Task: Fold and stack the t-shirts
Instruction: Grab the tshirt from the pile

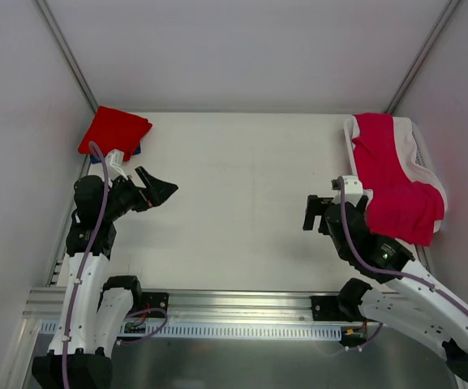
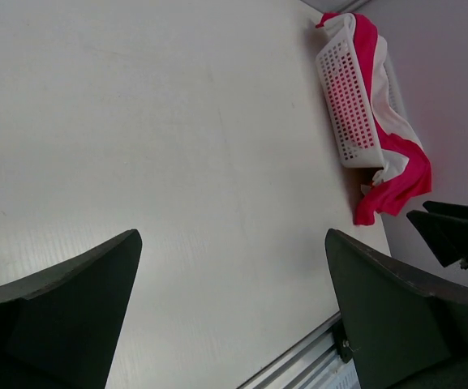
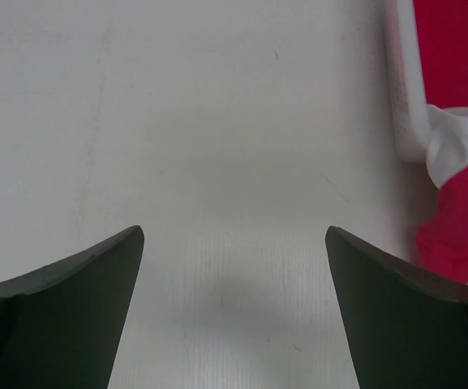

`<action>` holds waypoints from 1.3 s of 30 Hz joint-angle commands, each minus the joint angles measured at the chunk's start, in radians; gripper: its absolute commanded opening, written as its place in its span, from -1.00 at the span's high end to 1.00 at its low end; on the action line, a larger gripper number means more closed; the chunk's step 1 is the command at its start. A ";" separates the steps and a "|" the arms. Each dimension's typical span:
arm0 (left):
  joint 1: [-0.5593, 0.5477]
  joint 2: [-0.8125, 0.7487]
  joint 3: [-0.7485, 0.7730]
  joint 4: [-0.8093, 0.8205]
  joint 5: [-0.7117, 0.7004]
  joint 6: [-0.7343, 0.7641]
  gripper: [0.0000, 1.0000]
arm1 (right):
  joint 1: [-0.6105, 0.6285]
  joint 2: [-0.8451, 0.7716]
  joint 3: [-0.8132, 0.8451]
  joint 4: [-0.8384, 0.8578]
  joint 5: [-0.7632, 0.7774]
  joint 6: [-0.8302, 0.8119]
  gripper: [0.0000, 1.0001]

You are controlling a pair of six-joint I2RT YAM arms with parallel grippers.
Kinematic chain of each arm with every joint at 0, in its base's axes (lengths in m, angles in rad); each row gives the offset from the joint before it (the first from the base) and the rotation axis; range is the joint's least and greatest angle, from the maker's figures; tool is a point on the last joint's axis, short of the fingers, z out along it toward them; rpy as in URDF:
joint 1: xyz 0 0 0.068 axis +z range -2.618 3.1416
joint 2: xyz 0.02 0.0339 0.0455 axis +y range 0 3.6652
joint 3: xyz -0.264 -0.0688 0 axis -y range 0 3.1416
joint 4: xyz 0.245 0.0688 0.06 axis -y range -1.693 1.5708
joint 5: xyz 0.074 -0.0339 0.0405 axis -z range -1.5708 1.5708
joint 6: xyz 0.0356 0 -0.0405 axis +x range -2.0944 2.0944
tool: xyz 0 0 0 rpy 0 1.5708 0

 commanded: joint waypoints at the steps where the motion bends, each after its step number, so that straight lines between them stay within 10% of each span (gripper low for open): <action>1: -0.028 0.003 0.020 0.010 0.036 0.036 -0.96 | -0.008 0.083 0.077 -0.142 0.165 0.090 -0.99; 5: -0.039 0.003 0.023 0.010 0.044 0.039 -0.96 | -0.150 0.032 0.036 -0.179 0.237 0.297 -0.99; 10: -0.040 0.011 0.021 0.009 0.050 0.041 -0.96 | -0.750 -0.061 -0.081 0.117 -0.322 0.235 -0.99; 14: -0.043 0.017 0.023 0.009 0.073 0.036 -0.96 | -0.949 0.239 0.092 0.078 -0.384 0.153 -0.99; 26: -0.057 0.021 0.017 0.010 0.062 0.039 -0.96 | -1.666 0.224 -0.182 0.459 -0.820 0.369 -0.99; 39: -0.071 0.060 0.009 0.009 0.038 0.051 -0.95 | -1.741 0.384 -0.164 0.518 -0.738 0.383 -0.99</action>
